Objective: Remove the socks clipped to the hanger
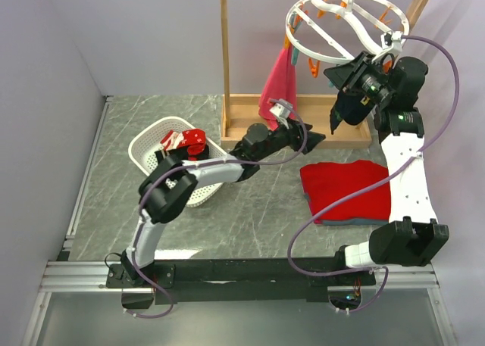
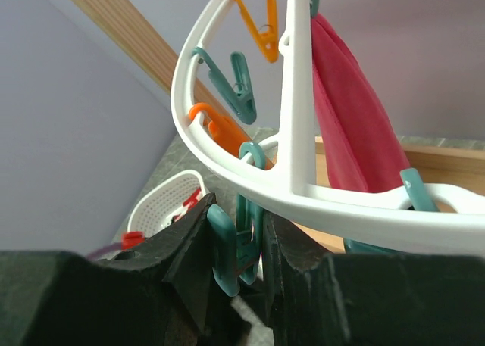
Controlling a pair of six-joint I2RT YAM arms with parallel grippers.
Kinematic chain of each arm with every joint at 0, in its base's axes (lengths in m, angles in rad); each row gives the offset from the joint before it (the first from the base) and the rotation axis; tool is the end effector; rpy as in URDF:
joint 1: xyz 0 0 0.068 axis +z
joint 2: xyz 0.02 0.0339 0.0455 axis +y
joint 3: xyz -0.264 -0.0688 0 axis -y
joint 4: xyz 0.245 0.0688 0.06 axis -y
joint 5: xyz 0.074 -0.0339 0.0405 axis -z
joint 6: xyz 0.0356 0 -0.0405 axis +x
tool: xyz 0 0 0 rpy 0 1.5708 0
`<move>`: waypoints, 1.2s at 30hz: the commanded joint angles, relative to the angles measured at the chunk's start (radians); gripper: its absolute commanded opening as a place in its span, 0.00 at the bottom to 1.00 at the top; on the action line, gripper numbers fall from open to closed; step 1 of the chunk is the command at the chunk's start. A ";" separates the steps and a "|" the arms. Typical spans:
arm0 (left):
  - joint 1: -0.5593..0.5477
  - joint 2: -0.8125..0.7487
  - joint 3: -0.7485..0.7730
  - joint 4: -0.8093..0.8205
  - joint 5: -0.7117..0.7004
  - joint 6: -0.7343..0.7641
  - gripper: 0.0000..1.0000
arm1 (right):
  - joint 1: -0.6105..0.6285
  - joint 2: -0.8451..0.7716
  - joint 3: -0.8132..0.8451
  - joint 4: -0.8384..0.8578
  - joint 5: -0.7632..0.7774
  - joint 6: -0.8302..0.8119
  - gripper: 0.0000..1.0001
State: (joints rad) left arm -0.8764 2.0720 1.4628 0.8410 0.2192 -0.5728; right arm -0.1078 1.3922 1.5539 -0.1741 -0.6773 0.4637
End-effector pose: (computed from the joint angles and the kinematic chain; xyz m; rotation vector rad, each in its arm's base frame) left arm 0.3063 -0.3799 0.2790 0.4235 1.4195 -1.3497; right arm 0.3076 -0.0108 0.4707 -0.0804 1.6381 0.8078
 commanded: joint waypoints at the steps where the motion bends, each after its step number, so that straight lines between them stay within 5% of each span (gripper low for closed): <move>1: -0.021 0.075 0.145 0.127 -0.053 0.077 0.78 | 0.036 -0.056 0.025 -0.034 -0.010 0.030 0.00; 29: -0.082 0.467 0.648 0.044 -0.216 0.108 0.75 | 0.089 -0.111 0.040 -0.076 0.022 0.020 0.00; 32: -0.081 0.473 0.656 0.041 -0.248 0.110 0.63 | 0.102 -0.105 0.052 -0.093 0.028 0.010 0.00; 35: -0.079 0.450 0.627 0.058 -0.227 0.117 0.42 | 0.103 -0.102 0.058 -0.103 0.028 0.009 0.00; 36: -0.079 0.433 0.620 0.050 -0.213 0.119 0.27 | 0.103 -0.105 0.058 -0.104 0.033 0.009 0.01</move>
State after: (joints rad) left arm -0.9543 2.5446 2.0747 0.8669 -0.0017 -0.4648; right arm -0.0322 1.3422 1.5711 -0.2104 -0.5739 0.4782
